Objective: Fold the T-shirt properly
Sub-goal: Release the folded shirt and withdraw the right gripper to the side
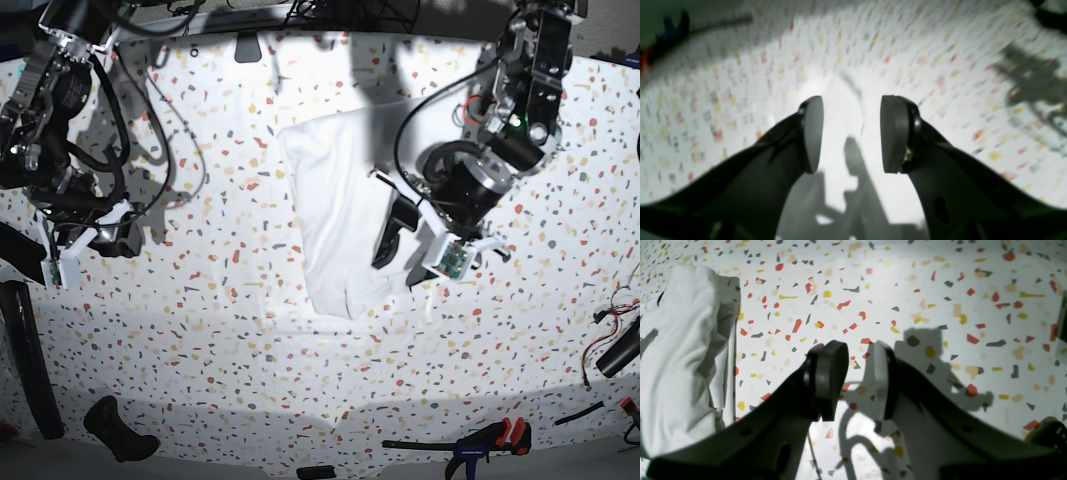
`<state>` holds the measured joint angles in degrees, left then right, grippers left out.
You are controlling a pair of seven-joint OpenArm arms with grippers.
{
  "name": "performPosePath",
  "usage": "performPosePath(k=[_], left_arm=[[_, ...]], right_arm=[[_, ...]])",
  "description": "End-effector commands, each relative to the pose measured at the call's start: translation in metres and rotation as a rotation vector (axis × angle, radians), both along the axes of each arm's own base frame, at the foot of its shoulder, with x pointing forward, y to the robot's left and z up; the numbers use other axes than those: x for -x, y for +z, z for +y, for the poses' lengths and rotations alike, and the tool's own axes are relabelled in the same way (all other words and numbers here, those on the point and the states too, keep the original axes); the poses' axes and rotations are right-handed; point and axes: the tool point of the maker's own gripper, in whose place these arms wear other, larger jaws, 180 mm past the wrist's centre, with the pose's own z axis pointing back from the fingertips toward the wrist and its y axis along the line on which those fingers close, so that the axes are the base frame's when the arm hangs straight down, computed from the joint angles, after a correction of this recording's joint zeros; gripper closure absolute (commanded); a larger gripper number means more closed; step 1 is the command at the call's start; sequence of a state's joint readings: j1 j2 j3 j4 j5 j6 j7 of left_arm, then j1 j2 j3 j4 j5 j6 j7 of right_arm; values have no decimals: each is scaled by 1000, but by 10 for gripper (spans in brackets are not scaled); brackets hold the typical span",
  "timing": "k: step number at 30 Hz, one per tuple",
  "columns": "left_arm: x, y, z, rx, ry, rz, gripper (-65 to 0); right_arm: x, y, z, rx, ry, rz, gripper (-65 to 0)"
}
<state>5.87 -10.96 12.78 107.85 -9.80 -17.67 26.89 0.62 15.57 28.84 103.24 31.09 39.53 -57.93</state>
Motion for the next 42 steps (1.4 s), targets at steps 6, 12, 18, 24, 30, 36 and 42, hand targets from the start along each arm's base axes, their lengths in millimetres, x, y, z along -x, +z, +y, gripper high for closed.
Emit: performPosePath(k=[6,12,18,24,30,36,42], left_arm=[[-9,-37,4,66,43,41,-264],[-7,-38,-44,179,-58,61,-264],[-31,-9,-58,201,-72,4,-264],[-42,-46,-52,164,-56,77,-264],[-23,-133,-41,60,-34,228,-264],[-29,-144,-31,-25,-19,268,-264],[-64,-81,-27,-63,12,151,-264]], right_arm=[[-7,16,2,4,17,-59,-190],[-7,16,2,4,17,-58,-190],[-7,15,1,4,17,-57,-190],[-6,15,1,5,17,-56,-190],[-6,15,1,5,17,-55,-190],[-6,15,1,5,17,-55,-190],[-6,15,1,5,17,-55,-190]])
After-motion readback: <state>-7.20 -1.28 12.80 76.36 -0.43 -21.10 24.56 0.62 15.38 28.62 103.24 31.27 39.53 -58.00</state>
